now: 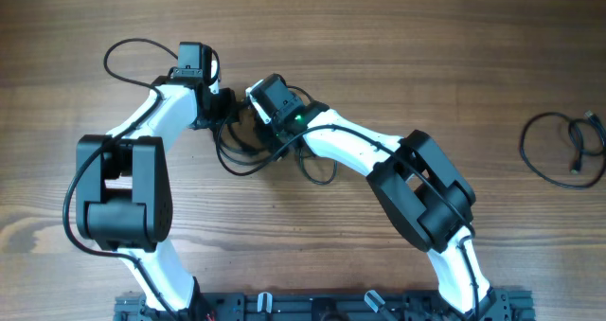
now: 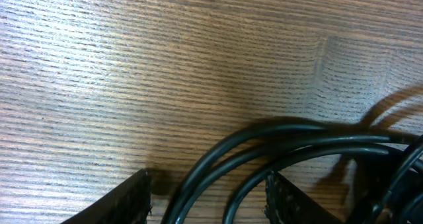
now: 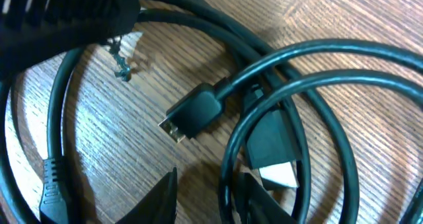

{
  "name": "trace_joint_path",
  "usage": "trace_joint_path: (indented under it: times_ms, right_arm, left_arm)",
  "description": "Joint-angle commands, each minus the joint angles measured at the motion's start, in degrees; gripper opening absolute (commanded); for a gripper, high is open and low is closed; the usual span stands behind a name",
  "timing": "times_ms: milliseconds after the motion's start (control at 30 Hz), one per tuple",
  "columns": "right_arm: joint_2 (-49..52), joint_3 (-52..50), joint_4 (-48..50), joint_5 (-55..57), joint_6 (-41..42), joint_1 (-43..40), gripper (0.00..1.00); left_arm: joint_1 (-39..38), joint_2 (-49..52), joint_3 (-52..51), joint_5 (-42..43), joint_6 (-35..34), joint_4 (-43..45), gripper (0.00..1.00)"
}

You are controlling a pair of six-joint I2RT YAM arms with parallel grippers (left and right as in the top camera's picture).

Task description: Untangle cables

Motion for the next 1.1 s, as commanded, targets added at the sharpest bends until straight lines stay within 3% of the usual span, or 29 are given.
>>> trace_joint_path:
  times_ms: [0,133,233,400,700,733,800,900,1000,1067]
  right_arm:
    - [1.6,-0.5,-4.4,3.1,-0.1,0.0,0.29]
    - [0.2,-0.5,-8.2,3.3,0.1,0.1,0.24]
    - [0.3,-0.5,-8.1,3.3,0.1,0.1,0.06]
    - [-1.5,1.1,-7.8,-5.6,3.2,-2.0,0.04]
    - [-7.0,1.4,-5.9,-54.2,6.7,-15.6,0.04]
    - [-7.0,1.4,-3.5,-63.0,6.8,-17.5,0.04]
    - [-7.0,1.4,0.1,-70.2,8.9,-19.2,0.04]
    - [-7.0,1.4,5.0,-72.0,14.4,-21.3,0.04]
    - [-7.0,0.9,3.0,-66.7,15.0,-20.3,0.06]
    - [-7.0,-0.3,2.3,-60.3,14.7,-18.3,0.21]
  left_arm:
    - [0.0,2.6,-0.7,-0.3,0.1,-0.2,0.58]
    - [0.0,2.6,-0.8,-0.3,0.1,-0.2,0.58]
    - [0.0,2.6,-0.7,-0.3,0.1,-0.2,0.58]
    - [0.0,2.6,-0.8,-0.3,0.0,-0.2,0.58]
    - [-0.3,2.6,-0.7,0.8,0.0,0.6,0.54]
    - [-0.3,2.6,-0.8,0.8,0.0,0.6,0.54]
    - [-0.3,2.6,-0.7,0.8,0.0,0.6,0.54]
    - [-0.3,2.6,-0.8,0.8,0.0,0.6,0.54]
    - [-0.3,2.6,-0.8,0.8,0.0,0.6,0.54]
    - [-0.3,2.6,-0.8,0.8,0.0,0.7,0.55]
